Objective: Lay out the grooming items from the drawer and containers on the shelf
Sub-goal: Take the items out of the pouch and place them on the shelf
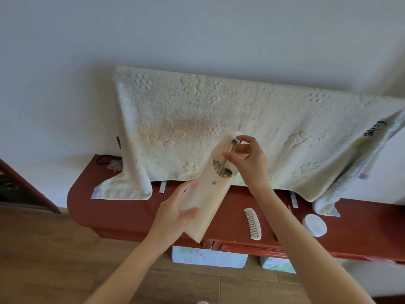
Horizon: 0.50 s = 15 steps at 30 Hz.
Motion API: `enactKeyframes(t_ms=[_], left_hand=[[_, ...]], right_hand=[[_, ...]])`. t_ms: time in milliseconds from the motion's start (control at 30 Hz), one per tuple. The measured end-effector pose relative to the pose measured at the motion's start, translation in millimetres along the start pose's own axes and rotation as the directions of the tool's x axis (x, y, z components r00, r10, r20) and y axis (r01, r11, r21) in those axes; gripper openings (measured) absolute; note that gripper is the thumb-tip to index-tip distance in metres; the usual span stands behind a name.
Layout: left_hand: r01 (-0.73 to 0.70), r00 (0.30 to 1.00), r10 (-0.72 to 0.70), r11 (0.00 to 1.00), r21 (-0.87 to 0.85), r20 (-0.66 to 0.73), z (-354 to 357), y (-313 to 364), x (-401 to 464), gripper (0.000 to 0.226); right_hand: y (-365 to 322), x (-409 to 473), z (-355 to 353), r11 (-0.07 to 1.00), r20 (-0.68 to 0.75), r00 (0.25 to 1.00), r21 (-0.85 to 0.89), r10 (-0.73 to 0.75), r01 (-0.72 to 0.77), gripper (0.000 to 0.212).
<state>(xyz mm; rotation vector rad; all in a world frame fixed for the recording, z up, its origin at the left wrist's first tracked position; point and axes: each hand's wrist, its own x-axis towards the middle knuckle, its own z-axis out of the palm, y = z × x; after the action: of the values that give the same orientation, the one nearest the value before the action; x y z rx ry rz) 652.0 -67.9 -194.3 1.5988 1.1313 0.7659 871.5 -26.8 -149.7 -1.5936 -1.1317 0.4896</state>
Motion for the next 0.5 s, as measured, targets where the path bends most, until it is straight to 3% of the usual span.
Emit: enactKeyframes(t_ms=[300,500], left_hand=[[0.002,0.999,-0.005,0.998,0.067,0.047,9.0,-13.5,2.9,0.064],[0.05,0.999,-0.051,0.998,0.045,0.019,5.7,-20.7,9.7,0.06]], right_hand=[[-8.1,20.4,-5.1,0.991,-0.164,0.986,0.131,0.033,-0.011,0.037],[-5.0,46.1,-34.8,0.964,-0.344,0.934,0.266,0.091,0.005,0.037]])
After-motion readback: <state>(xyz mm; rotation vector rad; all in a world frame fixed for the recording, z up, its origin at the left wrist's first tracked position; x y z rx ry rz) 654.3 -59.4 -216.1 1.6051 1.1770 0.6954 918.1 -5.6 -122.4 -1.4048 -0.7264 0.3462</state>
